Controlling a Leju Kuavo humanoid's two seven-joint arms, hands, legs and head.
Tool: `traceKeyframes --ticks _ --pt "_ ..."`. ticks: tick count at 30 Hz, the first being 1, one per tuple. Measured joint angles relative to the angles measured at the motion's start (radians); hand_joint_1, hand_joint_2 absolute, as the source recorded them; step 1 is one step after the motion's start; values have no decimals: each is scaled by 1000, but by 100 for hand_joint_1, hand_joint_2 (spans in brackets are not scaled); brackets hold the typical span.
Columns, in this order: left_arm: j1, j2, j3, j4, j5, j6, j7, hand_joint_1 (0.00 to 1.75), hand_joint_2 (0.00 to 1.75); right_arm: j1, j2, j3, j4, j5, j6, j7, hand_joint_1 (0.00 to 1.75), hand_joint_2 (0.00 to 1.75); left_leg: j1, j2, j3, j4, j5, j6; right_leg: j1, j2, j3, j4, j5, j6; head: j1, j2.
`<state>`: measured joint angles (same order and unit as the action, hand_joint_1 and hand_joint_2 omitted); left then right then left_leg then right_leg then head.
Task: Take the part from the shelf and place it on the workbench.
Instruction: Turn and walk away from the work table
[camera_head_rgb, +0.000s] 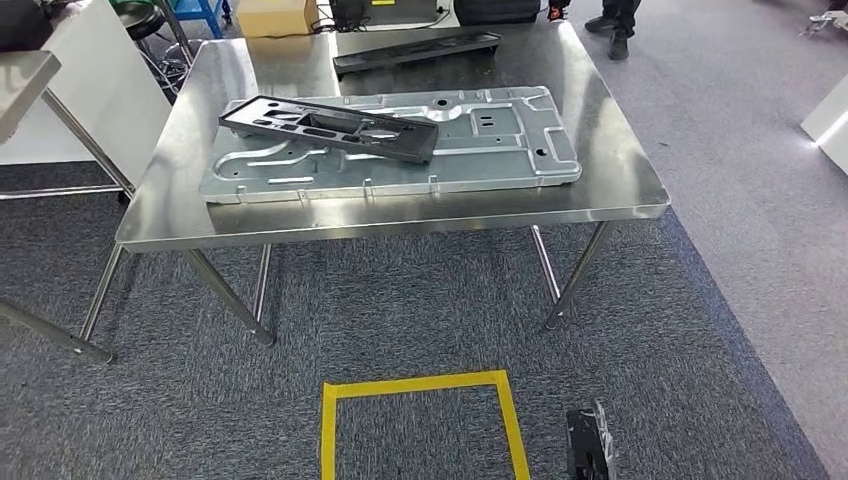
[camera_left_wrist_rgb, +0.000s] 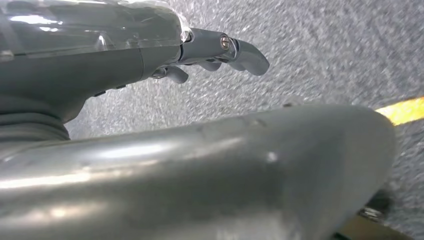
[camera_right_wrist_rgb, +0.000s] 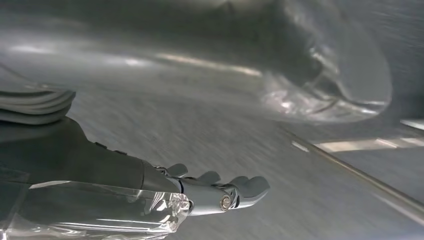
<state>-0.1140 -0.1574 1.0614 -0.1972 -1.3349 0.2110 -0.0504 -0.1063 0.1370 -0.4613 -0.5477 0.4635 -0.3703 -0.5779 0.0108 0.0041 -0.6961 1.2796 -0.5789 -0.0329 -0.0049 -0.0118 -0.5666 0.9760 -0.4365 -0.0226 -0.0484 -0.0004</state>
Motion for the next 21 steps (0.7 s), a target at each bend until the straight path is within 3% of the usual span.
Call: traceKeyframes --ticks 1,3,5,6,7,9,10,11,12,13,14,15,16,17,18,19,21 --pt "-2 0 -3 0 -2 0 3 0 0 -9 0 -12 37 -3 8 10 0 0 0 0 17 17 20 0 1 -2 -19 3 12 1 0 0" --pt "-6 0 -9 0 -5 -1 7 0 0 -24 1 -31 95 -9 28 32 0 0 -1 0 100 -55 77 6 3 -3 -53 13 34 4 0 0" --pt "-11 2 -14 0 -6 -1 11 0 0 -36 2 -47 139 -16 60 63 0 0 -5 0 218 -215 66 19 7 -2 -75 22 51 11 0 0" --pt "-14 3 -16 -1 -7 -2 13 0 0 -41 2 -55 159 -22 81 83 0 0 -9 0 257 -276 49 25 7 -2 -80 24 61 16 0 0" --pt "-16 3 -17 -1 -8 -2 15 0 0 -45 2 -63 176 -28 104 104 0 0 -12 0 276 -313 36 31 7 -3 -83 23 71 21 0 0" --pt "-16 3 -18 -1 -9 -3 18 0 0 -48 2 -80 206 -37 148 147 0 0 -12 3 267 -326 51 44 4 -3 -86 19 85 33 0 0" --pt "-15 3 -18 0 -10 -4 19 0 0 -47 2 -87 218 -41 167 167 0 0 -10 5 258 -328 64 53 2 0 -93 29 68 38 0 0" --pt "-15 3 -18 0 -11 -4 20 0 0 -47 2 -93 229 -42 182 188 0 0 -8 7 246 -331 78 59 0 4 -104 57 30 43 0 0" --pt "-15 4 -18 0 -12 -5 21 0 0 -46 2 -98 239 -44 197 213 0 0 -6 9 231 -332 92 64 -3 7 -120 107 -27 48 0 0" --pt "-16 4 -18 0 -13 -6 21 0 0 -46 2 -103 248 -45 208 242 0 0 -7 9 213 -331 105 67 -5 8 -137 173 -83 52 0 0" --pt "-16 4 -18 0 -15 -7 20 0 0 -46 2 -106 257 -43 216 277 0 0 -7 10 196 -328 118 67 -7 8 -151 242 -122 56 0 0" --pt "-16 3 -18 0 -18 -8 20 0 0 -45 2 -109 265 -36 221 317 0 0 -6 10 178 -324 130 65 -10 8 -156 297 -135 60 0 0" --pt "-16 3 -19 0 -21 -9 21 0 0 -43 2 -110 272 -25 224 358 0 0 -5 10 159 -319 140 63 -12 8 -147 321 -122 63 0 0" --pt "-16 3 -20 0 -24 -10 21 0 0 -40 2 -110 278 -12 227 394 0 0 -4 10 140 -312 150 59 -15 8 -120 310 -93 66 0 0" --pt "-16 3 -22 0 -26 -11 22 0 0 -38 2 -109 284 0 233 422 0 0 -2 10 121 -304 158 54 -18 8 -74 262 -66 68 0 0" --pt "-16 3 -23 0 -27 -11 23 0 0 -36 2 -108 288 9 239 441 0 0 -2 10 105 -294 165 48 -20 9 -15 188 -57 69 0 0" --pt "-18 4 -26 -1 -28 -11 23 0 0 -35 2 -106 295 21 249 471 0 0 -3 10 83 -279 177 35 -19 11 79 49 -81 63 0 0"
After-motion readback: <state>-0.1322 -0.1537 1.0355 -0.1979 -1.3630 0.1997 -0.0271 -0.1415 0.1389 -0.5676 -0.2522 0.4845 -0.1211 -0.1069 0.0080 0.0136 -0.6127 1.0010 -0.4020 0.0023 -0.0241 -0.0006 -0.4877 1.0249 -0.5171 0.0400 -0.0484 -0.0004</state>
